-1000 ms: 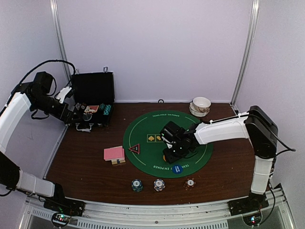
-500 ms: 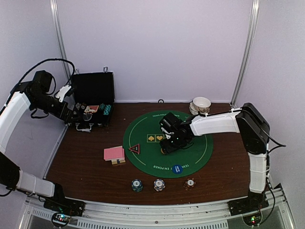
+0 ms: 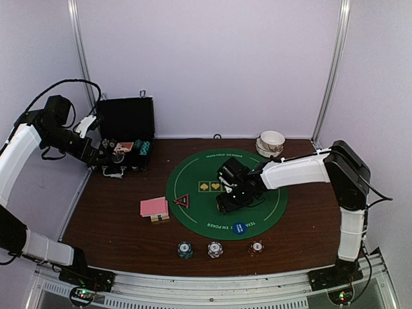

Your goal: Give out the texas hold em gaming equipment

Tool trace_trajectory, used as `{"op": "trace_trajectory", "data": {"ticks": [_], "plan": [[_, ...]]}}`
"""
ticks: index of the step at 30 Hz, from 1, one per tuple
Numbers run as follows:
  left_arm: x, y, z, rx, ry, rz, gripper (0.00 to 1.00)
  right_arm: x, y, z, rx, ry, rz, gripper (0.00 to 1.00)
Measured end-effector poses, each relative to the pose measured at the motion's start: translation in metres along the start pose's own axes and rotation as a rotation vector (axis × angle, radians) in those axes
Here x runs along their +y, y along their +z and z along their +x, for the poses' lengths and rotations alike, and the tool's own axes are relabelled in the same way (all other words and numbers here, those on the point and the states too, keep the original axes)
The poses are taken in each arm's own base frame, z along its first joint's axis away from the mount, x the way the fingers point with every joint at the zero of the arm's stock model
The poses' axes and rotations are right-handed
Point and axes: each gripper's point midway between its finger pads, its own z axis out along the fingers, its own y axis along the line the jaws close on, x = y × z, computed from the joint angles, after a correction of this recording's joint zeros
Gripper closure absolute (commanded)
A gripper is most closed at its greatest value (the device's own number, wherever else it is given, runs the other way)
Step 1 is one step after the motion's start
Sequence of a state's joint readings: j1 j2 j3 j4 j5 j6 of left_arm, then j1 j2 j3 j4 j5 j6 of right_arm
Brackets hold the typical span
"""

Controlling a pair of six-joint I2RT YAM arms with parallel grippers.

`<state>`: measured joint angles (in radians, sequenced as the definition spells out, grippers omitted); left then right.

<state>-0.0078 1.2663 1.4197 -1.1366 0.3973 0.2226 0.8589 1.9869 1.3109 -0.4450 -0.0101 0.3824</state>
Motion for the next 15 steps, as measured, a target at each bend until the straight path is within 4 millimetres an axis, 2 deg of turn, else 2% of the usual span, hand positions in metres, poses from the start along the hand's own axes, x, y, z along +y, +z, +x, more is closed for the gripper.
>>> {"op": "trace_trajectory", "data": {"ticks": [7,10,15], "plan": [[-0.0002,-0.0003,0.0001,0.002,-0.001,0.001,0.02,0.0021,-0.0001,0.0009,0.005,0.008,-0.011,0.28],[-0.0004,-0.0005,0.0007,0.004,-0.002,0.001,0.03,0.0023,-0.0004,0.0015,0.009,0.006,-0.013,0.23],[-0.001,-0.0021,0.0002,0.005,-0.002,0.002,0.03,0.0074,-0.0013,0.0036,0.012,-0.005,-0.021,0.2]]}}
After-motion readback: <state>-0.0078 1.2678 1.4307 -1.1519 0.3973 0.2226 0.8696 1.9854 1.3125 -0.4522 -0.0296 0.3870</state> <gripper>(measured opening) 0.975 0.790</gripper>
